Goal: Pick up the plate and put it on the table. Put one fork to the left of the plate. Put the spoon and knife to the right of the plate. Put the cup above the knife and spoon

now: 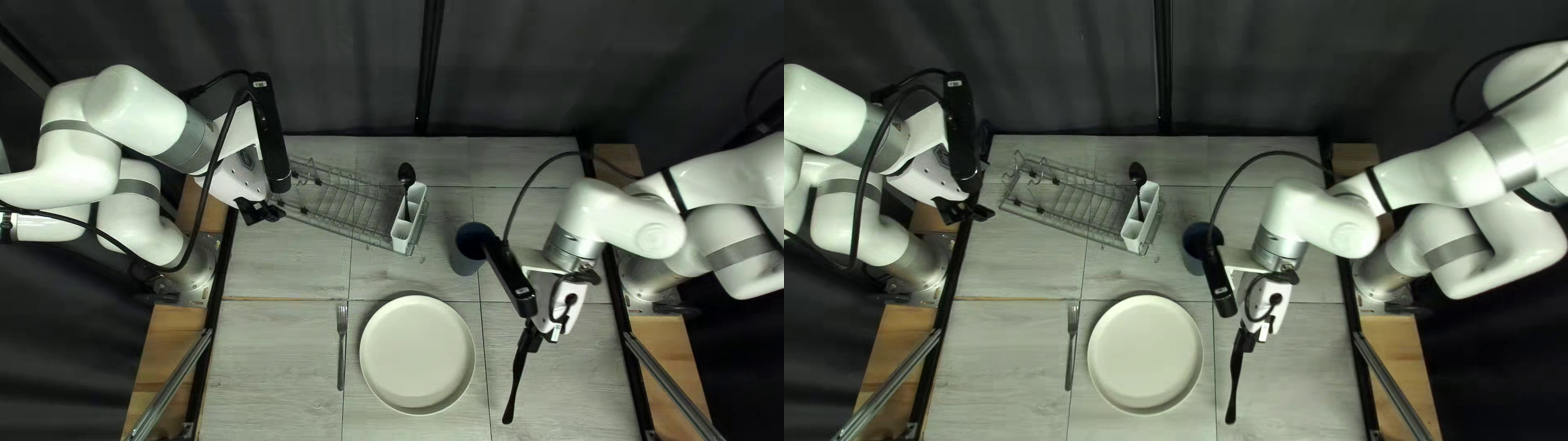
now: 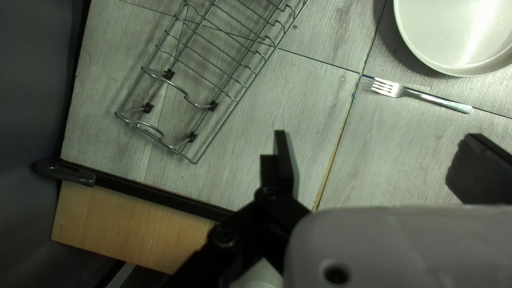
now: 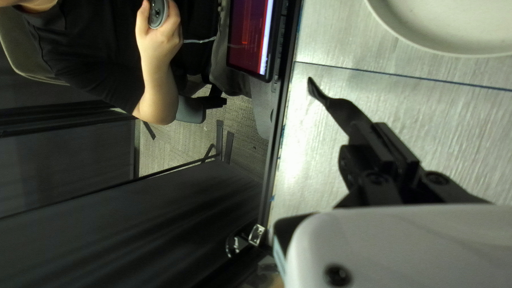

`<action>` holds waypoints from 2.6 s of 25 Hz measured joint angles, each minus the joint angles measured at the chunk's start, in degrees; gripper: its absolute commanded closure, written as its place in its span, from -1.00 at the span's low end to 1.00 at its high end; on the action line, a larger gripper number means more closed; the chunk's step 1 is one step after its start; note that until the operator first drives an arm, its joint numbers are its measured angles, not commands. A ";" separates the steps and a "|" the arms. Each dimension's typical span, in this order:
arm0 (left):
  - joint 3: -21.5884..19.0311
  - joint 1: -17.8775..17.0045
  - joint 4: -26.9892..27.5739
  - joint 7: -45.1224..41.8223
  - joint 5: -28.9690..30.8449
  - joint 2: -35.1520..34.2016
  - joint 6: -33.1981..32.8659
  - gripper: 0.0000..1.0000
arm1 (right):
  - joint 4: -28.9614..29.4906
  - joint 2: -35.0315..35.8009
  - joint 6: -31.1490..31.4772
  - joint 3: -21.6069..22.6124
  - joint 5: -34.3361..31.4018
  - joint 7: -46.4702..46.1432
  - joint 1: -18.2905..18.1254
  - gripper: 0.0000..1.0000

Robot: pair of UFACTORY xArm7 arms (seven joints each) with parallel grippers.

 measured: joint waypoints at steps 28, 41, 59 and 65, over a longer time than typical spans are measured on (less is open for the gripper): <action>0.00 0.00 0.00 0.00 0.00 0.00 0.00 -1.00 | -1.30 10.41 3.36 -9.64 3.43 -21.87 -3.33 0.51; 0.00 0.00 0.00 0.00 0.00 0.00 0.00 -1.00 | -3.32 12.06 1.23 -11.13 2.78 -25.93 -4.75 -1.00; 0.00 0.00 0.00 0.00 0.00 0.00 0.00 -1.00 | -2.65 -0.38 4.23 -5.66 -19.14 -3.73 -11.61 -1.00; 0.00 0.00 0.00 0.00 0.00 0.00 0.00 -1.00 | 5.11 -5.98 12.98 1.88 -31.91 12.85 -16.32 -1.00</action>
